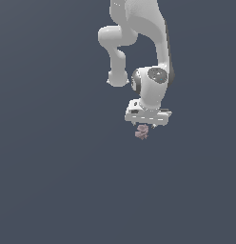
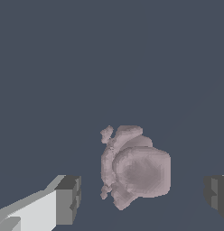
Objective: Pick up the object and move it to a goal position.
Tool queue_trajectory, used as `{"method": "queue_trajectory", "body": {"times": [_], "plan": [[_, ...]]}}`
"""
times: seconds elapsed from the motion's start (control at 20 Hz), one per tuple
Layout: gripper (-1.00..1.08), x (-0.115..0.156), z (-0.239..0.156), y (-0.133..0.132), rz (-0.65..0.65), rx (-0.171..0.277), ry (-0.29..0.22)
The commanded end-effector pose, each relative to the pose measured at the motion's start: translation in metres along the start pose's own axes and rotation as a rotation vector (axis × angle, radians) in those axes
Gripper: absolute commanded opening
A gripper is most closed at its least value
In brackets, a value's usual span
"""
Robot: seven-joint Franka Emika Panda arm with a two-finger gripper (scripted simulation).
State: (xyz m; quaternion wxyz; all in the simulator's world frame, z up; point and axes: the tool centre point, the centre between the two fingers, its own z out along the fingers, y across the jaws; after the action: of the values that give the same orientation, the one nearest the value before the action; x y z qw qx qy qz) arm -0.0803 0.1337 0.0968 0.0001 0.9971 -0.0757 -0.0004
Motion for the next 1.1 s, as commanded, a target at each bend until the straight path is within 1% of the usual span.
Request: {"method": "queue_trajectory", "body": {"times": [0.0, 0.2, 0.55, 0.8, 0.85, 1.05], "plan": [[1.0, 0.0, 0.001, 0.0, 0.001, 0.0, 0.0], [1.0, 0.0, 0.012, 0.0, 0.001, 0.0, 0.0], [1.0, -0.002, 0.043, 0.0, 0.003, 0.0, 0.001], [1.0, -0.001, 0.05, 0.0, 0.003, 0.0, 0.001], [-1.0, -0.001, 0.05, 0.0, 0.003, 0.0, 0.001], [-1.0, -0.001, 0.05, 0.0, 0.003, 0.0, 0.001]]}}
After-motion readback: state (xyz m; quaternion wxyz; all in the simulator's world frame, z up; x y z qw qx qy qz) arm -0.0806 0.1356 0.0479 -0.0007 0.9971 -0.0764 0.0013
